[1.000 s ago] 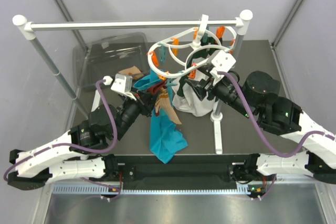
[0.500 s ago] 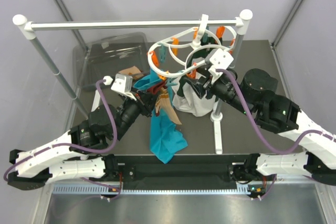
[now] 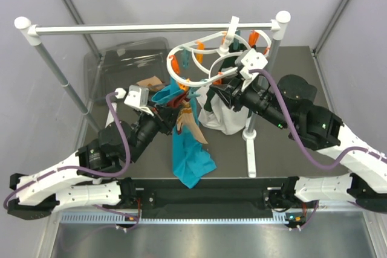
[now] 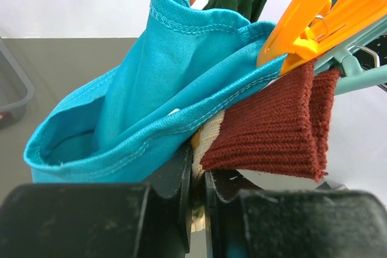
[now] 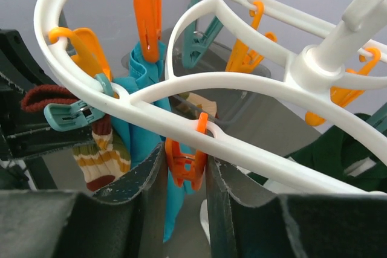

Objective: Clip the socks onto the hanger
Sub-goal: Open the clamp at the hanger, then pick up the sock from the bin.

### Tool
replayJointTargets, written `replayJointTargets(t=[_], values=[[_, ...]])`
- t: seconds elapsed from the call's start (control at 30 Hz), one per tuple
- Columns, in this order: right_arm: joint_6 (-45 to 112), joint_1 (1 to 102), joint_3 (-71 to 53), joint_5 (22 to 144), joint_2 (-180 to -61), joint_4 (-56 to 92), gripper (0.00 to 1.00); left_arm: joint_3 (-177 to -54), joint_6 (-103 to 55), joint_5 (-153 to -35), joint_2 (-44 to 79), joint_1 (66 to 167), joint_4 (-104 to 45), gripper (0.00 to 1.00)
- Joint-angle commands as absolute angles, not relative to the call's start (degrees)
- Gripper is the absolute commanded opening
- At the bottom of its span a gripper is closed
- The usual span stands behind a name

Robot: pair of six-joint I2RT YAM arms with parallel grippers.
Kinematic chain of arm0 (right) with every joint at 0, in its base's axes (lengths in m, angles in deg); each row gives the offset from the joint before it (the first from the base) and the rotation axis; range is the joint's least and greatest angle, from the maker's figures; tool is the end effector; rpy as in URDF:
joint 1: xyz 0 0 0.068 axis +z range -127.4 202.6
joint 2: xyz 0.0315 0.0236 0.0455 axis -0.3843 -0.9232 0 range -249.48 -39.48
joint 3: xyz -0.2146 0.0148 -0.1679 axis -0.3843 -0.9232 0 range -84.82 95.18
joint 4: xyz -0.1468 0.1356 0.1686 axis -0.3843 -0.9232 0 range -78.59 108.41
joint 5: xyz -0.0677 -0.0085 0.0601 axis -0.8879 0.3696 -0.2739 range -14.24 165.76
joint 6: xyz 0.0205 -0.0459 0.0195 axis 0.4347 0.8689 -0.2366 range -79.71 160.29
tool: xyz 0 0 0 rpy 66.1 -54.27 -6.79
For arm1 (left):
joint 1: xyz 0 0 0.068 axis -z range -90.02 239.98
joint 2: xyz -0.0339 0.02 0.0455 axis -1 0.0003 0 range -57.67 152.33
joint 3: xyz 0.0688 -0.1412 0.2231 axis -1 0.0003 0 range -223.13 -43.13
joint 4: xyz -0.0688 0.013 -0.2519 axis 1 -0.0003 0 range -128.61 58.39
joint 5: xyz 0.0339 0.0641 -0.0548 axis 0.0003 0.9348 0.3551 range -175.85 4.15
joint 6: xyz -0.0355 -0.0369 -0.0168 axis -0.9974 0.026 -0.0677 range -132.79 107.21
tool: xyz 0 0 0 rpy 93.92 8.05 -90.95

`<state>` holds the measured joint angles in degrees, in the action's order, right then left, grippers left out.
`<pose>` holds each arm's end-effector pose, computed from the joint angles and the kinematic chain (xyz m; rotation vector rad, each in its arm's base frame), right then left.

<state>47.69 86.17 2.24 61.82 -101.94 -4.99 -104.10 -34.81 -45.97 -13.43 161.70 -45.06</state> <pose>0.0986 0.1791 0.5065 -0.7507 1.3903 0.5848 0.0685 -0.1347 0.4314 0.1055 1.5747 -0.7731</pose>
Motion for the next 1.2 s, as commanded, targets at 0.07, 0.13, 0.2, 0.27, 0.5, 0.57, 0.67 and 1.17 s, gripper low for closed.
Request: replayJointTargets(t=[0.07,0.13,0.2,0.27,0.5,0.57,0.67,1.17], values=[[41.44,85.53,7.02,63.01,-103.46,-4.70,0.00,-103.69,-36.34,-42.88,-15.49,161.70,-45.75,0.22],[38.03,85.62,8.51,62.49,-104.61,-5.76,0.00,-103.60,-36.95,-41.47,-16.01,161.70,-47.24,0.28],[35.99,85.62,9.22,61.09,-105.74,-7.08,0.00,-103.51,-37.66,-40.94,-16.71,161.70,-48.21,0.42],[32.74,85.53,10.01,59.94,-106.54,-7.69,0.00,-103.69,-38.53,-40.41,-17.33,161.70,-50.05,0.47],[24.21,85.53,14.40,53.62,-112.07,-11.47,0.00,-104.92,-41.17,-42.51,-22.07,161.70,-56.20,0.49],[21.67,85.53,15.98,52.65,-113.04,-13.14,0.00,-104.92,-41.96,-43.66,-23.65,161.70,-57.09,0.46],[18.41,85.62,17.30,51.15,-114.71,-14.37,0.00,-104.74,-42.32,-49.09,-25.24,161.70,-57.71,0.43],[11.82,87.11,20.82,47.37,-118.50,-14.46,0.00,-97.63,-43.20,-51.37,-12.69,161.70,-40.41,0.42]])
